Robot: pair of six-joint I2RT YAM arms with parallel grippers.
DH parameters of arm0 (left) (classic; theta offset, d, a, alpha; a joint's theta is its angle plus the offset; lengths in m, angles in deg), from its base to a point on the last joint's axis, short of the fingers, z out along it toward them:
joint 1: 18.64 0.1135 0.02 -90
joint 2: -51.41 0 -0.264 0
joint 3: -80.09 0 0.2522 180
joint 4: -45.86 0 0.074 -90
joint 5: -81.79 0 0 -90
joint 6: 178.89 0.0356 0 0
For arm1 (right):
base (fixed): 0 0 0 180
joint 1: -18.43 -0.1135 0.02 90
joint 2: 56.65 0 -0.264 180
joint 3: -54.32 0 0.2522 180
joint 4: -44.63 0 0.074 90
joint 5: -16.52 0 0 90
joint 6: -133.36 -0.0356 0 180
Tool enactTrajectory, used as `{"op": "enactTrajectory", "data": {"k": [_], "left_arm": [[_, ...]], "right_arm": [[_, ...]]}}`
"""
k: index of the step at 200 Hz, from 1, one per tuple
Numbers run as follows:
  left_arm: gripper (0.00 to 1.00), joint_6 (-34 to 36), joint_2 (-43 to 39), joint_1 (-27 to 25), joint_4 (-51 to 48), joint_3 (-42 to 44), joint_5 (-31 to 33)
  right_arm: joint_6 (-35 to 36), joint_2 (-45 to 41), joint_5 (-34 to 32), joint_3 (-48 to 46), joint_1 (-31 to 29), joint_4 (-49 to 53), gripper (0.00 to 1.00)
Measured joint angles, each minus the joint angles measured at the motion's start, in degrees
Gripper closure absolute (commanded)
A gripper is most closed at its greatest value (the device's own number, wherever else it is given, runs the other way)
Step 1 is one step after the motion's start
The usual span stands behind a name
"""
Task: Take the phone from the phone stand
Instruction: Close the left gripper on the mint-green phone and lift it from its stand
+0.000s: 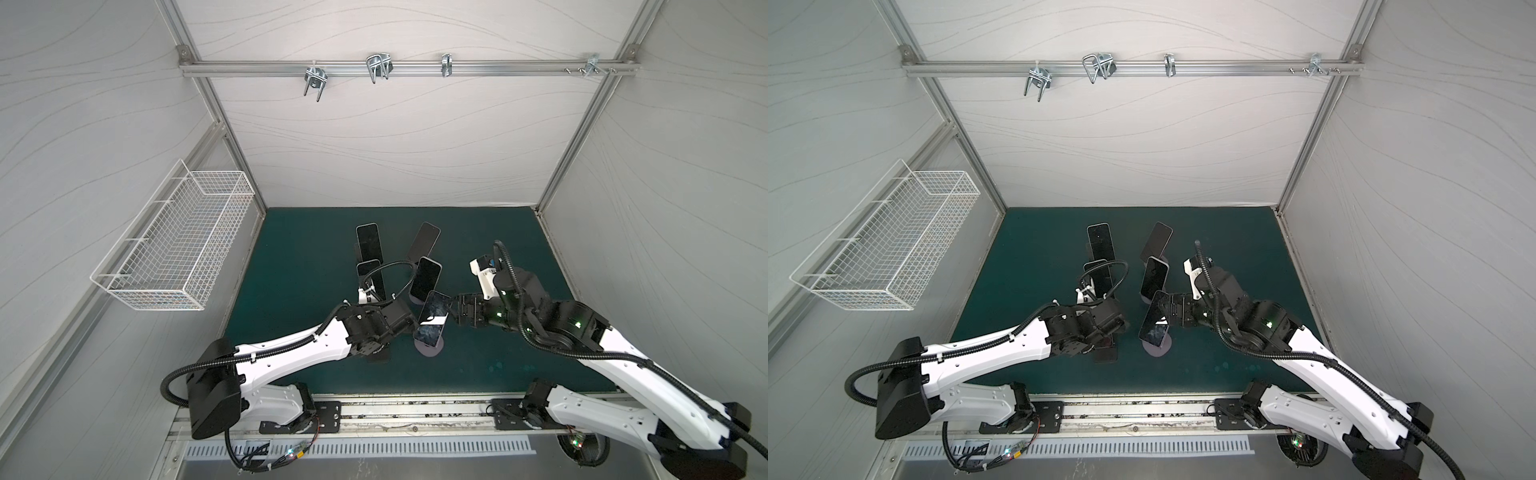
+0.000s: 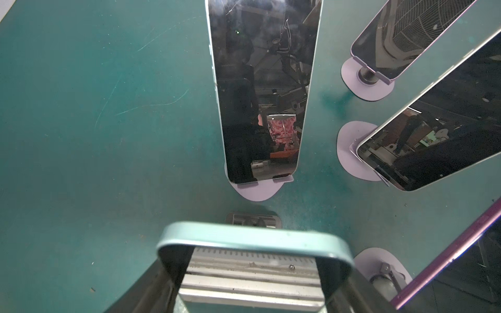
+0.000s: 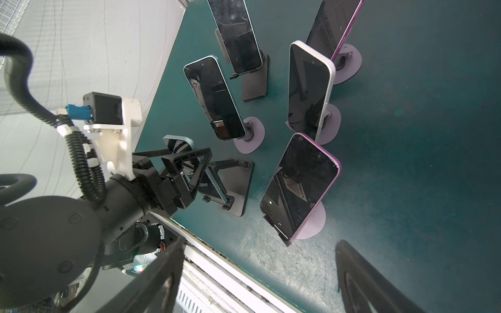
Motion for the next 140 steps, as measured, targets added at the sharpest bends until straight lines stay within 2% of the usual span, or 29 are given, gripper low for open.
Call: {"op": "enactTrajectory", "data": {"k": [140], "left_arm": [[0.34,5.86,-2.14,0.00,-0.07,0.57,-1.20]], "right_arm": [[0.07,-0.20,-0.48,0.02,0.00,0.09,0.14]]}}
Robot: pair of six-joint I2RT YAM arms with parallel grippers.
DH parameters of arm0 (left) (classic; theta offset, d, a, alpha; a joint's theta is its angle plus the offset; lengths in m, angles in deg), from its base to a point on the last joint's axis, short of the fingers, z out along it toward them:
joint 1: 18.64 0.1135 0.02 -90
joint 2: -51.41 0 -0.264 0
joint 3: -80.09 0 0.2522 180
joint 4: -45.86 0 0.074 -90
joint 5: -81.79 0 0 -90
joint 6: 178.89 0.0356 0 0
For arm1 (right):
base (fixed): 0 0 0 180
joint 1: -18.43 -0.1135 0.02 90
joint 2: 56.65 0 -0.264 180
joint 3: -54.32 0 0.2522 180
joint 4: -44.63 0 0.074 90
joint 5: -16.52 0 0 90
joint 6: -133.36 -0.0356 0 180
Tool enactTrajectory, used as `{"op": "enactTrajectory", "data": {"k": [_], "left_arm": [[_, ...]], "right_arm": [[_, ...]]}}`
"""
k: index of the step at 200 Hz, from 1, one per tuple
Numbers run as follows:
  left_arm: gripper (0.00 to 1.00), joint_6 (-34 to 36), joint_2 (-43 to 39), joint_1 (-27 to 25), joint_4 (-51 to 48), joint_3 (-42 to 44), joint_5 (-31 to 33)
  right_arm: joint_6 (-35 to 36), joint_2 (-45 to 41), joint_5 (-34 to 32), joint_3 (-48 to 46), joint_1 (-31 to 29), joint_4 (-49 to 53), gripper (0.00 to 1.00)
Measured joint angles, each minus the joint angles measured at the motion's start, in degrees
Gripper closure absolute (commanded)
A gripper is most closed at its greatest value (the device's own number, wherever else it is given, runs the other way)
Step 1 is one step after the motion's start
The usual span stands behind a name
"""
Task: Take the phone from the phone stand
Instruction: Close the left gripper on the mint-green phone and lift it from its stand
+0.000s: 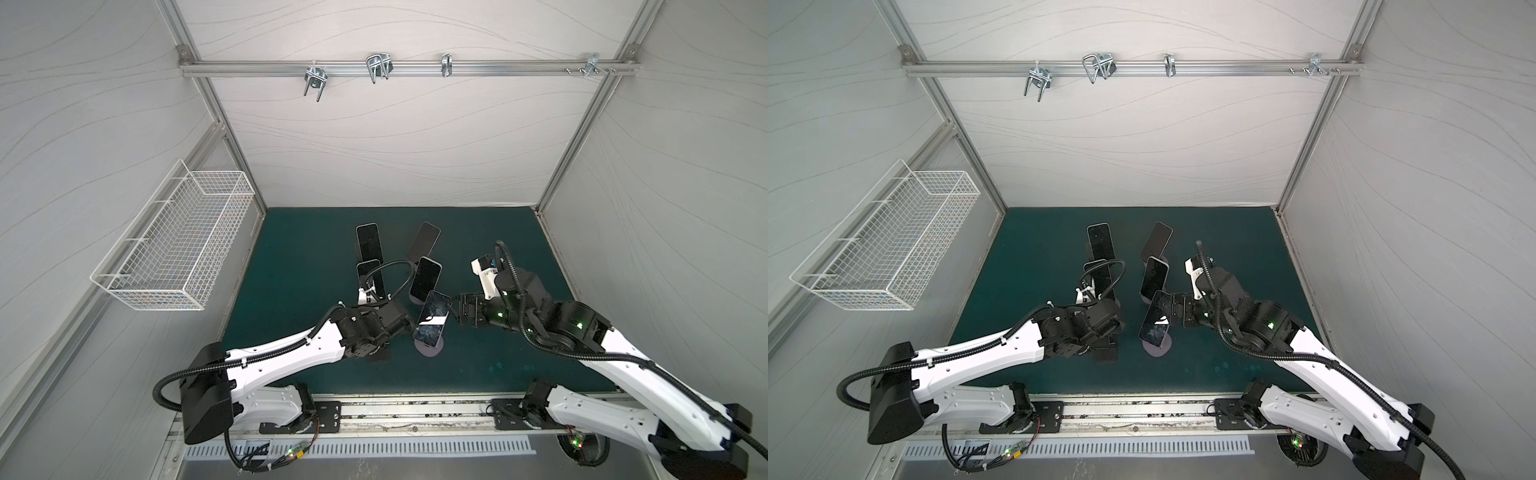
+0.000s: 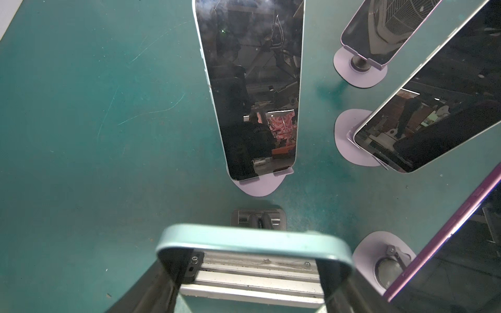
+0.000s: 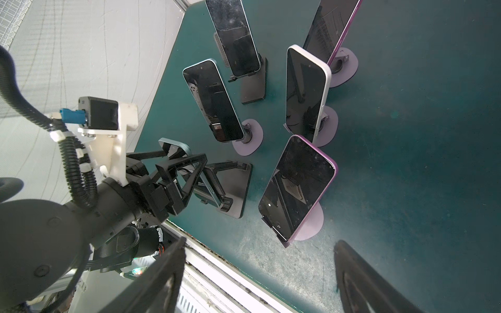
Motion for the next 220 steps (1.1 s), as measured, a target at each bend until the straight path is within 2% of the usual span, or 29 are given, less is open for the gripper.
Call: {"op": "enactTrajectory", "data": {"k": [115,220], "left_arm": [[0.38,1.95,-3.85,0.00,-0.85,-0.07,-0.09],[0.40,4.13,-8.59,0.00,-5.73,-1.55,-0.28]], "right_arm": [[0.55,1.16,0.55,0.85,0.00,0.13,0.16],[3.04,3.72,1.14,3.96,-0.02,0.13,0.20]]}}
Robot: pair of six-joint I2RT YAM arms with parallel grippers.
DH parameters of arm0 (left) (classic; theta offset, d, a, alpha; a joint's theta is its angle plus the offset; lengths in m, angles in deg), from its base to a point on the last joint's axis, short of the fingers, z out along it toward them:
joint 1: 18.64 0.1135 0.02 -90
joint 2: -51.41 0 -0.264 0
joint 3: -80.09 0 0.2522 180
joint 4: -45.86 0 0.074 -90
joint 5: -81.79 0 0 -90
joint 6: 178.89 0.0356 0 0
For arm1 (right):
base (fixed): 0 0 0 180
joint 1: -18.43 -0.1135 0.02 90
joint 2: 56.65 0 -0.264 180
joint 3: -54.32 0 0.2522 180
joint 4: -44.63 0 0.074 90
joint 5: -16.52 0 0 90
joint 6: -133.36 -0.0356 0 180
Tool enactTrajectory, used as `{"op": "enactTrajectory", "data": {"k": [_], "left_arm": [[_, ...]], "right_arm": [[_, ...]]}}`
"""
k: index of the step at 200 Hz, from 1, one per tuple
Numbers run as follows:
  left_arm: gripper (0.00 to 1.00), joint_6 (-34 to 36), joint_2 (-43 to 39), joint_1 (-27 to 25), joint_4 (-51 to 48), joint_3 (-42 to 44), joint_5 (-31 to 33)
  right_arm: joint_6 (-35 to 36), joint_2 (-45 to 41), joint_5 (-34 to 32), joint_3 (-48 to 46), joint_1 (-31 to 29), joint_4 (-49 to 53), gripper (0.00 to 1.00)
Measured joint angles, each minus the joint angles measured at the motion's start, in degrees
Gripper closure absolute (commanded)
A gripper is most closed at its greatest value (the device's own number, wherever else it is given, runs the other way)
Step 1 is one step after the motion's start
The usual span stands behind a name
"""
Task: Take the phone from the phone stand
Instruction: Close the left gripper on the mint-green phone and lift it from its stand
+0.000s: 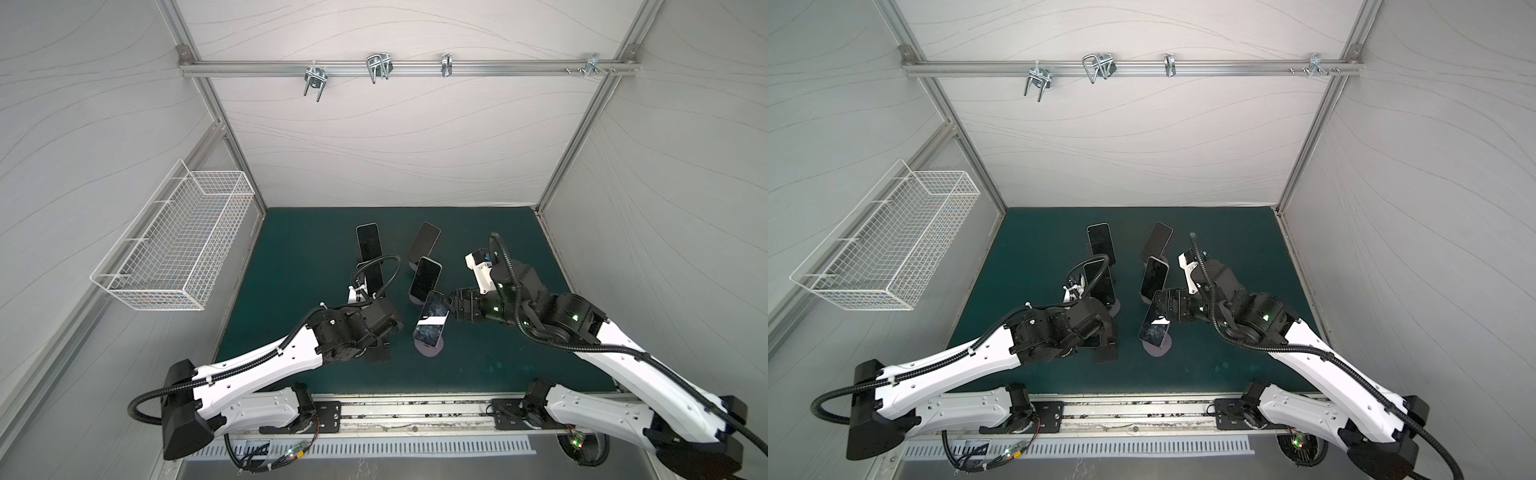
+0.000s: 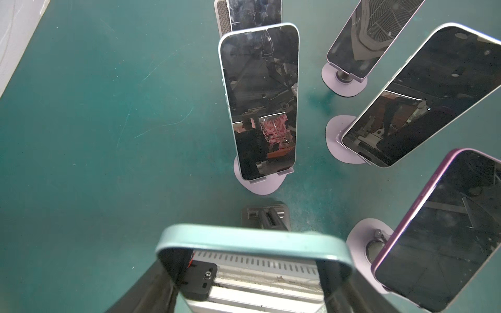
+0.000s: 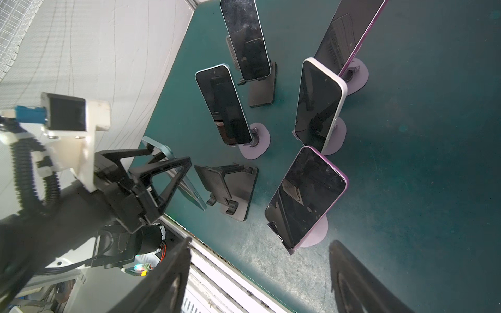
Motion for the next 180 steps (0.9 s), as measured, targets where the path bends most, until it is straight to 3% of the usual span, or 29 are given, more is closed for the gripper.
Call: {"op": "enactTrajectory", "data": {"k": [126,180], "left_arm": [[0.44,4.46,-4.59,2.01,-6.16,-3.45,-0.81],[0.44,5.64,-7.58,5.27,-11.50,-3.91,-3.69]], "right_arm": [[2.34,1.46,0.44,1.20,-1.53,-3.96,0.25],[1.51,-0.04,0.22,1.49,-4.26,-3.15,0.27]]}}
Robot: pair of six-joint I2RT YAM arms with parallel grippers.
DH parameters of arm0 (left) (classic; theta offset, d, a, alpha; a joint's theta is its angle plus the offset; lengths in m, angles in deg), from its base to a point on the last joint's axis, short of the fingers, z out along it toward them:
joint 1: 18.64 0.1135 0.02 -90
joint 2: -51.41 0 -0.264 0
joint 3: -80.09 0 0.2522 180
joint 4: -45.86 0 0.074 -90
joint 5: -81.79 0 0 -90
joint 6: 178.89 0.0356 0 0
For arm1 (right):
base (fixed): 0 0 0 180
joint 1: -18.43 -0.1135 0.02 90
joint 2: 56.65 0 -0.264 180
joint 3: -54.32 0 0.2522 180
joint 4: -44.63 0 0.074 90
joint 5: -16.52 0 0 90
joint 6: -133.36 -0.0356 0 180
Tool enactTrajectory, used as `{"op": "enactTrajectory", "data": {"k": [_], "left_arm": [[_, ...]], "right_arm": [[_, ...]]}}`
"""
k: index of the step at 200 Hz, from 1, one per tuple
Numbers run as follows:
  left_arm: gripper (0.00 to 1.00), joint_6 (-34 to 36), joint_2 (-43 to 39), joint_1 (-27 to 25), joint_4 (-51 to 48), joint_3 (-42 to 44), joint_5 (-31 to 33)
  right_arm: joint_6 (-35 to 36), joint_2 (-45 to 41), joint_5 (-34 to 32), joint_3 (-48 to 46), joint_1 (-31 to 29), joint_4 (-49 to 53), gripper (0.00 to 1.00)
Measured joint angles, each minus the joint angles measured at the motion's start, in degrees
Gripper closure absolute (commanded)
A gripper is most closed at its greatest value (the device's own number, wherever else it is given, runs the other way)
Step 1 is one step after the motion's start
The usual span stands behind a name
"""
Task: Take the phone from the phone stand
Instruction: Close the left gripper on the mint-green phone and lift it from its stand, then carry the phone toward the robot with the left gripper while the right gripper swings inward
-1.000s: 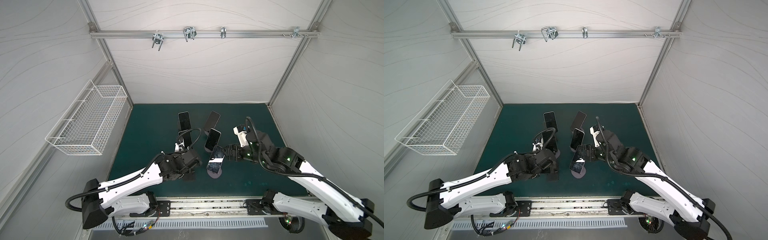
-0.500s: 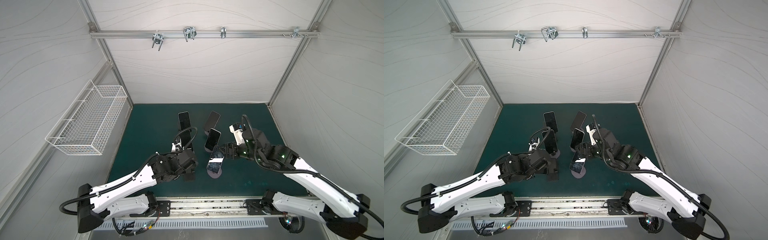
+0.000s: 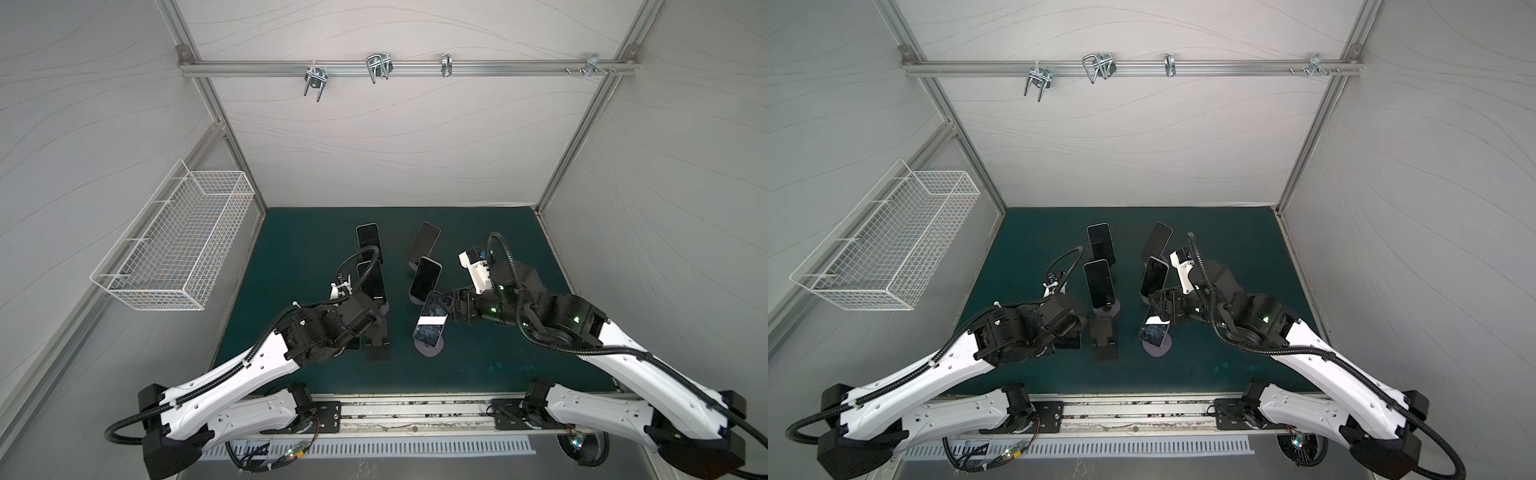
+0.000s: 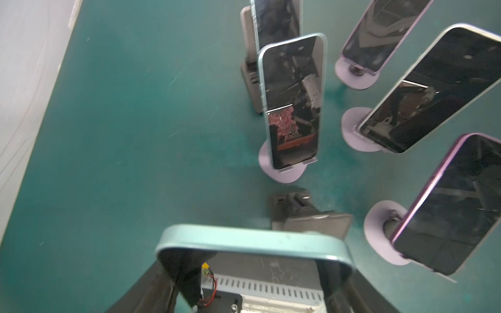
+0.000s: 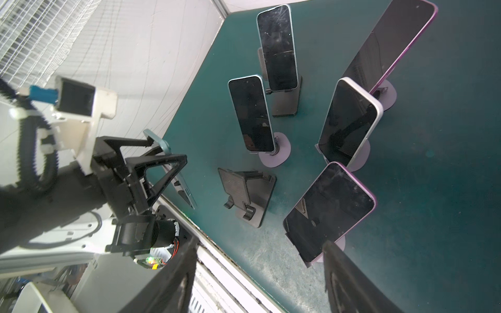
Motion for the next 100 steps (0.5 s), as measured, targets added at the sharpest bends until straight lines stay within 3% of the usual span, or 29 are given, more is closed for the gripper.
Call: {"op": "enactTrajectory", "data": {"k": [28,72,100], "left_arm": [[0.44,1.73,-1.22,5.81,-1.99,0.00,-3.50],[0.45,9.44,-0.59,20.70,-2.82,0.00,-11.56],[0.45,14.12,1.88,26.14,-2.75,-0.07,-14.49]], "right_arm": [[-0.70,-0.37,-0.87,0.44,-1.53,0.24,0.27],[-1.22,-0.39,-1.64,0.46,-2.93,-0.17,0.32],[-1.16,0.76,-1.31,0.48,-3.13,-1.38,0.33]]}}
